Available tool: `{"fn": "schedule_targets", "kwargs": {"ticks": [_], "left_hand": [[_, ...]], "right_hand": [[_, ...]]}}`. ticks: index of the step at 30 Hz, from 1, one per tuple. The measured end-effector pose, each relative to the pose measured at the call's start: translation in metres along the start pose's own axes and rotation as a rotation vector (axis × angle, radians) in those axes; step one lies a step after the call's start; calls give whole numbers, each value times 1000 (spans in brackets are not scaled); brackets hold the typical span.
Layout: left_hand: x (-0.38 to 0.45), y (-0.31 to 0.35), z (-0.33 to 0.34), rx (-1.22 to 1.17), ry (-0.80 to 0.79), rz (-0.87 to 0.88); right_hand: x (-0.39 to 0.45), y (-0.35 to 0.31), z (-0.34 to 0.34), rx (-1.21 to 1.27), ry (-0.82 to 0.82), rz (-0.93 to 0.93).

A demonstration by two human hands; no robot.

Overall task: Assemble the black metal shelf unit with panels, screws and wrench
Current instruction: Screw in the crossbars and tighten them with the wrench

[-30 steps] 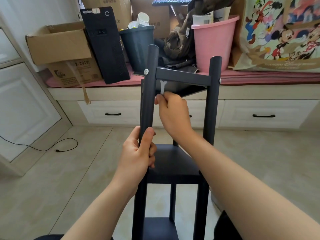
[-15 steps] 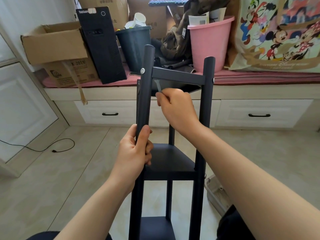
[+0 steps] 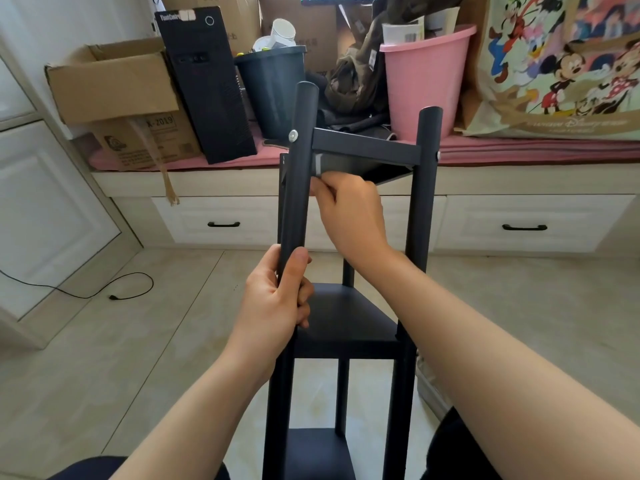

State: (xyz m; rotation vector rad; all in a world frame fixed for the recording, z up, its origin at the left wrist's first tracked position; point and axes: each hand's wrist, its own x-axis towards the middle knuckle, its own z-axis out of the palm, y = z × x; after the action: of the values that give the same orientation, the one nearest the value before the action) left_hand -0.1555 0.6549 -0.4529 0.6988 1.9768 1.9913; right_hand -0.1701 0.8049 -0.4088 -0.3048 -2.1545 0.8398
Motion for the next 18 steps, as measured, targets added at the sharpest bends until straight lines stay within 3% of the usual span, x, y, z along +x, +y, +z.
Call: {"fn": "schedule_targets", "kwargs": {"ticks": [10, 18], "left_hand": [[-4, -1, -4, -36, -27, -6], [-3, 0, -8, -25, -20, -3]], "right_hand": [[0, -3, 19, 21, 207, -40], [1, -7, 24, 65, 175, -12]]}}
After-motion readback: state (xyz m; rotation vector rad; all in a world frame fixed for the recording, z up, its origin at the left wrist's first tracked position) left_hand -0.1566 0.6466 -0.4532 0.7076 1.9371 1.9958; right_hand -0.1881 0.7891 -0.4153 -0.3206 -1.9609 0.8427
